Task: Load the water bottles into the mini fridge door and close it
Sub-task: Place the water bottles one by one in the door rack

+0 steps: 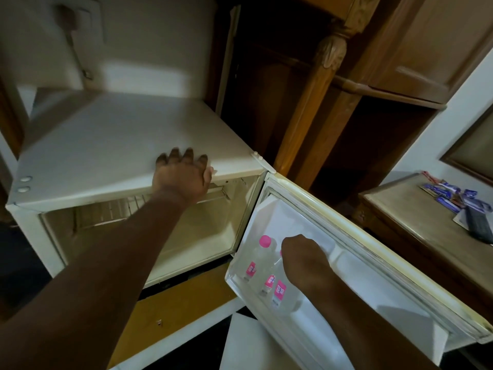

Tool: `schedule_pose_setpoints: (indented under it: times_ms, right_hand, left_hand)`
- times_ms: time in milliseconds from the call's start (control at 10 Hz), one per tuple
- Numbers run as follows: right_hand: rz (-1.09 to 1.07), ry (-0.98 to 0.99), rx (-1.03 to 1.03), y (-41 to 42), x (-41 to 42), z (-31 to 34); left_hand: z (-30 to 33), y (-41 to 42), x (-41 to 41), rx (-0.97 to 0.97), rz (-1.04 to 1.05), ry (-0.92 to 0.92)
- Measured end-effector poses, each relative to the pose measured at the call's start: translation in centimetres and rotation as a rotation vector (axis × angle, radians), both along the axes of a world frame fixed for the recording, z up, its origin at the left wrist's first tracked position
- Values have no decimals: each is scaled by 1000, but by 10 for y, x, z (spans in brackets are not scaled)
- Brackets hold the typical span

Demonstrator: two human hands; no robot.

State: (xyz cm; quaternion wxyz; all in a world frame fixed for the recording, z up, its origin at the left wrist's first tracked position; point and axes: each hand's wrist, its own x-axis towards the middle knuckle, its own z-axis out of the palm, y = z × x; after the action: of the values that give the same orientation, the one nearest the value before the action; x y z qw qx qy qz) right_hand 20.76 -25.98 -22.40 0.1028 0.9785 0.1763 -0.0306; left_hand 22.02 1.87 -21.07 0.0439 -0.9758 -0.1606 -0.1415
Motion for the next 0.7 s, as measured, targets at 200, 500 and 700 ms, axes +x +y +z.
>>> schedule_pose_setpoints:
  times_ms: [200, 500, 700]
  right_hand:
    - [-102, 36, 79, -4, -2, -13]
    - [-296, 149, 314, -11, -11, -58]
    - [-82, 69, 156, -17, 2, -65]
  left_hand:
    - [-1, 1, 2, 1, 0, -5]
    - [-2, 1, 3, 0, -6, -19]
    - [-2, 1, 2, 0, -11, -20]
